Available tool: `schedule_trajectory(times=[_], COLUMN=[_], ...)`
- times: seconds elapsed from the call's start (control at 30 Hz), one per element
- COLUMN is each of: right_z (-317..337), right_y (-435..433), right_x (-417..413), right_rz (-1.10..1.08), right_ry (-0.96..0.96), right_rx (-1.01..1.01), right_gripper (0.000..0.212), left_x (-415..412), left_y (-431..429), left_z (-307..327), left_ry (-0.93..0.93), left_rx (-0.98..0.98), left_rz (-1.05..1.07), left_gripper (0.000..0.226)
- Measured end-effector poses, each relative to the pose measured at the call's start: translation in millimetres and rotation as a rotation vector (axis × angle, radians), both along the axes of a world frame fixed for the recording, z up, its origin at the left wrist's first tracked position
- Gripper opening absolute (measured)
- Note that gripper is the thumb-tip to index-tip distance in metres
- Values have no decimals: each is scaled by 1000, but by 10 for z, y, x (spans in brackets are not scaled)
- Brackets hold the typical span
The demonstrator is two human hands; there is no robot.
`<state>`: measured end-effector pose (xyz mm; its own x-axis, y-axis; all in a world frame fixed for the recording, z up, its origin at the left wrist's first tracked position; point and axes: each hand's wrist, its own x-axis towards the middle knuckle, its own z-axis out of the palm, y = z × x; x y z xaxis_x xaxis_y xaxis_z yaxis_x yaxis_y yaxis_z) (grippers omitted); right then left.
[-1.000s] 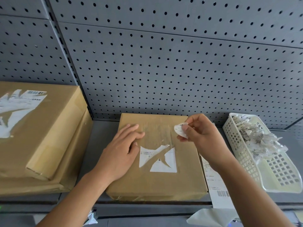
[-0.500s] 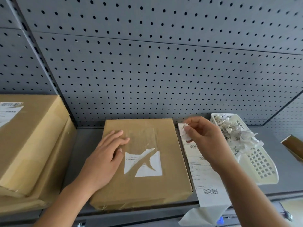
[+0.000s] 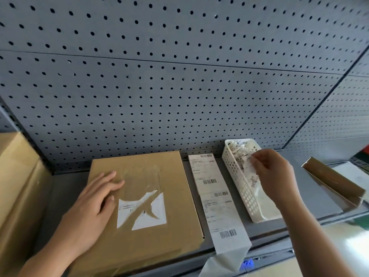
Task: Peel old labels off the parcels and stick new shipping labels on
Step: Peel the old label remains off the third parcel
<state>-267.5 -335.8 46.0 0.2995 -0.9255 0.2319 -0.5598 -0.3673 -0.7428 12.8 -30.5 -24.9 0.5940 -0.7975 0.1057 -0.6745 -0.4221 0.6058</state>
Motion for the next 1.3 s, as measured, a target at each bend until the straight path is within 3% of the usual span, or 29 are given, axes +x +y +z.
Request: schedule_trajectory(times=[0.43, 0.7, 0.93, 1.3], right_z=[-177, -343, -145, -76], right_y=[-433, -437, -338, 138], right_x=[-238, -170, -48, 428], right_rz=[-113, -114, -104, 272], right_ry=[267, 249, 233, 114], right_rx=[-117, -74, -222, -185], right_gripper=[10, 11, 7, 13], left_x=[-2, -20, -29, -19], left_y=[-25, -20, -27, -34], left_z=[-20, 8, 27, 4], left_ry=[-9, 1, 8, 13], left_rx=[-25, -30, -10, -15], left_rz=[4, 2, 0, -5], left_gripper=[40, 40, 39, 39])
